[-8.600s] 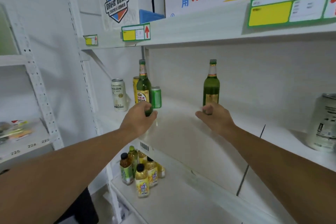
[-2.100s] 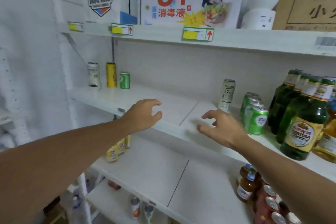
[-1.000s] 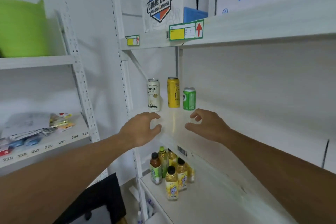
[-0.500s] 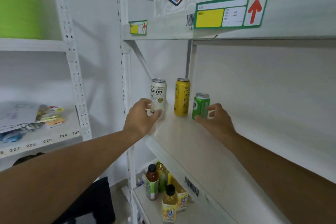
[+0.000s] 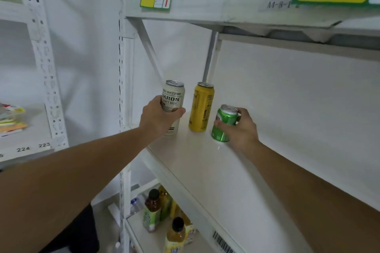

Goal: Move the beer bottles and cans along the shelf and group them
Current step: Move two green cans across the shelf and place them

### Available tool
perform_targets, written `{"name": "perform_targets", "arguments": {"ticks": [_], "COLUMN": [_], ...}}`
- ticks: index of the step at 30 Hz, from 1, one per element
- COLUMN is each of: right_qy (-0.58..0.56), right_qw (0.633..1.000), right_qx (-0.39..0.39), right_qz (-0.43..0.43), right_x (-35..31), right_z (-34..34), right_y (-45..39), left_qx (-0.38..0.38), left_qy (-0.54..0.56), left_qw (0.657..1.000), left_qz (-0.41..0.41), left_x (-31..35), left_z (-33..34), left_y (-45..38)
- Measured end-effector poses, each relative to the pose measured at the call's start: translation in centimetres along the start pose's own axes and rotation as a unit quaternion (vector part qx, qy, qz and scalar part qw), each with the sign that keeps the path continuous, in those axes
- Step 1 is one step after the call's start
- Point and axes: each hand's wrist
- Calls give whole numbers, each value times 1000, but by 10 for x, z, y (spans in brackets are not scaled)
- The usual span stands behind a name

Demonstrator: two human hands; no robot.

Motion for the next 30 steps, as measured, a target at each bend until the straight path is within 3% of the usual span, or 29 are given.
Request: {"name": "perform_targets", "arguments": {"ticks": [9, 30], "right_qy": [17, -10], "right_qw": [999, 997], "right_qx": [29, 76], "right_qz": [11, -4], "right_x": [-14, -64], "right_z": [-30, -180], "right_y": [32, 197], "left_qx": [-5, -98], "left_qy": [0, 62], "left_qw": [1000, 992], "left_qz": [2, 41], "left_x": [21, 81], "left_z": [-17, -1], "left_y": [35, 241]}}
Point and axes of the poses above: each hand's wrist, its own y-axis away from the middle knuckle, its own z-axis out of the palm, x = y × z, and after that the axes turned 11 degrees about -z, right-handed
